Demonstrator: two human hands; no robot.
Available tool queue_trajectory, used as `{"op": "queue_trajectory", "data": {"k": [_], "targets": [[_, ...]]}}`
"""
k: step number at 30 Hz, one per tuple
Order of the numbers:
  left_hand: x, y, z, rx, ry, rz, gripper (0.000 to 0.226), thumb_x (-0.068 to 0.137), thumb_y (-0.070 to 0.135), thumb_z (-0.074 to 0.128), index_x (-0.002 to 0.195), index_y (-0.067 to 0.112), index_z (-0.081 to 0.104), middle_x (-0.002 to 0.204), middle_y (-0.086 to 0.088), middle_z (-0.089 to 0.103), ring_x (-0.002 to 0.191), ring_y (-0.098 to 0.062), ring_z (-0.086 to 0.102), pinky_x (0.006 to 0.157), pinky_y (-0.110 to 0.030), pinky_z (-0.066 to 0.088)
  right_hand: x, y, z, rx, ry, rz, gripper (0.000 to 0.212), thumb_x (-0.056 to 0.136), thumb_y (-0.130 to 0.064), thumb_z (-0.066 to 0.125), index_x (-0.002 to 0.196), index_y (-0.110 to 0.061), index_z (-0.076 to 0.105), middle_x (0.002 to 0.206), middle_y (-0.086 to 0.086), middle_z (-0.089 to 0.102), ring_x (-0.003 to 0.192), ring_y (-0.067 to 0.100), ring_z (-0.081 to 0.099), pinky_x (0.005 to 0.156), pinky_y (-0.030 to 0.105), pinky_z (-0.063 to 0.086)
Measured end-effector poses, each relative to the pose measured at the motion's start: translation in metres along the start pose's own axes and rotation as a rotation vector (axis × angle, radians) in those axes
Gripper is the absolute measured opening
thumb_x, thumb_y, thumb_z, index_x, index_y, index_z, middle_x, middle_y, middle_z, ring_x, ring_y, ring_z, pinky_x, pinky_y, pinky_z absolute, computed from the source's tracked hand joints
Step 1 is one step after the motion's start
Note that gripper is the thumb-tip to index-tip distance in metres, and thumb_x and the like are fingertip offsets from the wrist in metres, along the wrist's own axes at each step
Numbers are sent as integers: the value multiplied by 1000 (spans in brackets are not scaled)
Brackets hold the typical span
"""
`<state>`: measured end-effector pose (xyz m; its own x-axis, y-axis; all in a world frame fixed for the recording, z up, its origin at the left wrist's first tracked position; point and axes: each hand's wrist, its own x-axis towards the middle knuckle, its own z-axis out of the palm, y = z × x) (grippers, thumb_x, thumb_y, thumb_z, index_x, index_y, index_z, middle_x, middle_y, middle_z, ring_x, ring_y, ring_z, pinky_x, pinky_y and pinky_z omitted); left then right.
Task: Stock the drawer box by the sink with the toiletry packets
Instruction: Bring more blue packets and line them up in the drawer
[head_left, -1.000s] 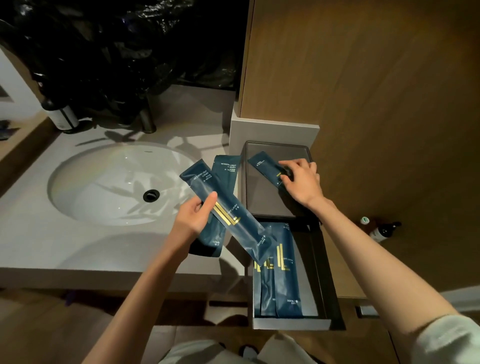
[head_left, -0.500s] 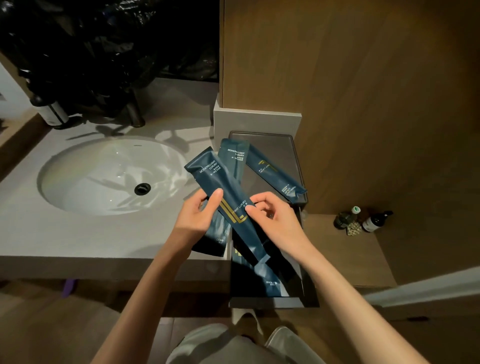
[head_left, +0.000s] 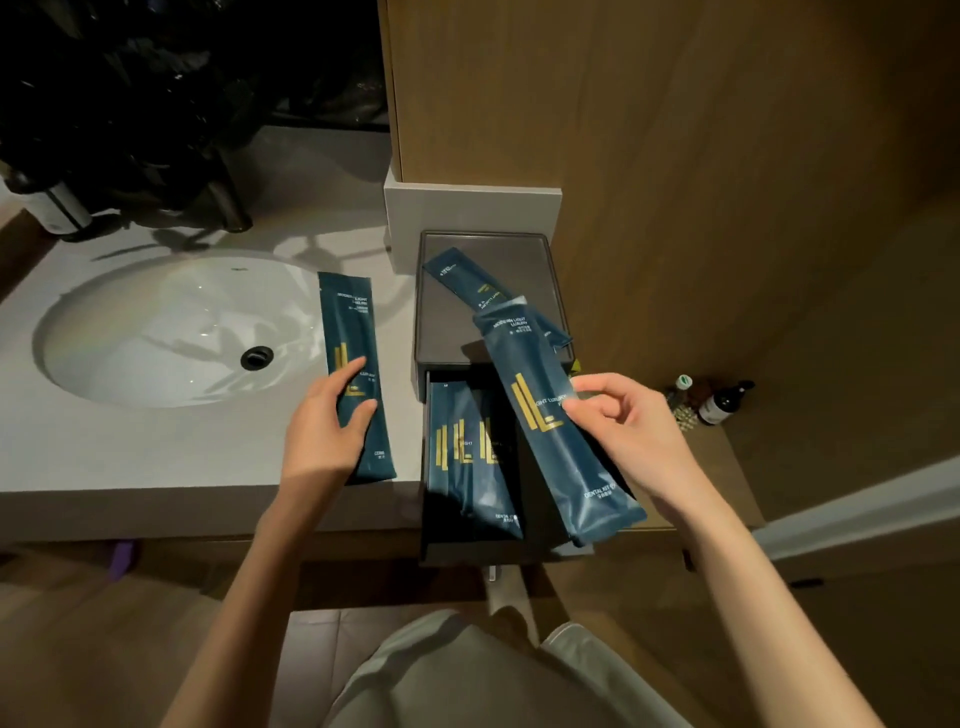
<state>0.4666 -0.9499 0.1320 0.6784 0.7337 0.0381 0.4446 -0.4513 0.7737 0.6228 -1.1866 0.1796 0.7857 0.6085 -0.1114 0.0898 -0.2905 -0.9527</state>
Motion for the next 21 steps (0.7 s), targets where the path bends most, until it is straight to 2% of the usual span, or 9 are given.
{"op": "queue_trajectory", "data": {"k": [2, 3, 4, 6, 8, 12, 14, 17, 21], "targets": [[-6, -6, 8, 26, -40, -25, 48, 93, 11, 56, 139, 19, 46, 135, -9, 52, 124, -26, 48, 98, -27, 33, -7, 9, -6, -41, -13, 24, 21, 88, -16, 66, 109, -20, 64, 49, -8, 54, 51, 6, 45, 66, 20, 45], [-10, -8, 13, 36, -67, -33, 47, 93, 11, 56, 139, 17, 46, 133, -10, 52, 123, -26, 48, 96, -26, 33, -11, 14, -7, -57, -38, 46, 23, 88, -16, 66, 111, -21, 63, 46, -10, 49, 46, 6, 37, 58, 19, 39], [-12, -9, 17, 44, -91, -41, 46, 94, 12, 55, 139, 15, 45, 132, -11, 53, 123, -27, 48, 95, -26, 33, -15, 18, -7, -59, -64, 71, 26, 88, -17, 66, 113, -22, 62, 48, -7, 48, 47, 9, 34, 54, 21, 35], [-17, -10, 26, 37, -116, -75, 44, 96, 19, 52, 139, 12, 45, 131, -13, 53, 122, -27, 48, 97, -29, 34, -21, 27, -7, -52, -109, 121, 27, 87, -20, 67, 112, -29, 63, 60, 12, 53, 58, 17, 42, 61, 27, 36], [-19, -9, 33, 28, -122, -120, 46, 97, 28, 50, 138, 11, 46, 130, -14, 52, 122, -27, 48, 99, -32, 35, -24, 36, -4, -52, -126, 167, 23, 88, -20, 67, 107, -34, 66, 64, 20, 54, 65, 20, 46, 66, 29, 38], [-22, -7, 37, 76, -178, -134, 62, 89, 46, 57, 140, 13, 43, 131, -12, 51, 123, -26, 48, 101, -37, 38, -16, 53, 8, -143, -48, 158, 21, 91, -8, 61, 107, -17, 71, 43, -13, 39, 43, 2, 31, 47, 12, 29], [-22, -7, 36, 111, -207, -126, 71, 84, 49, 62, 141, 13, 41, 135, -10, 49, 126, -25, 46, 103, -37, 37, -9, 57, 18, -185, 5, 154, 21, 91, -5, 58, 108, -11, 70, 39, -14, 40, 38, 1, 34, 44, 8, 28], [-19, -7, 33, 181, -221, -96, 79, 80, 50, 67, 143, 14, 38, 135, -10, 48, 125, -24, 47, 102, -37, 39, 1, 58, 34, -288, 64, 124, 24, 92, -4, 55, 110, -14, 68, 55, -9, 49, 47, 3, 40, 46, 8, 31], [-18, -7, 30, 281, -228, -54, 80, 82, 54, 62, 145, 15, 34, 134, -9, 46, 117, -26, 51, 96, -38, 43, 13, 59, 52, -470, 64, 100, 27, 93, -1, 51, 114, -15, 62, 78, 0, 56, 64, 8, 49, 59, 16, 38]]}}
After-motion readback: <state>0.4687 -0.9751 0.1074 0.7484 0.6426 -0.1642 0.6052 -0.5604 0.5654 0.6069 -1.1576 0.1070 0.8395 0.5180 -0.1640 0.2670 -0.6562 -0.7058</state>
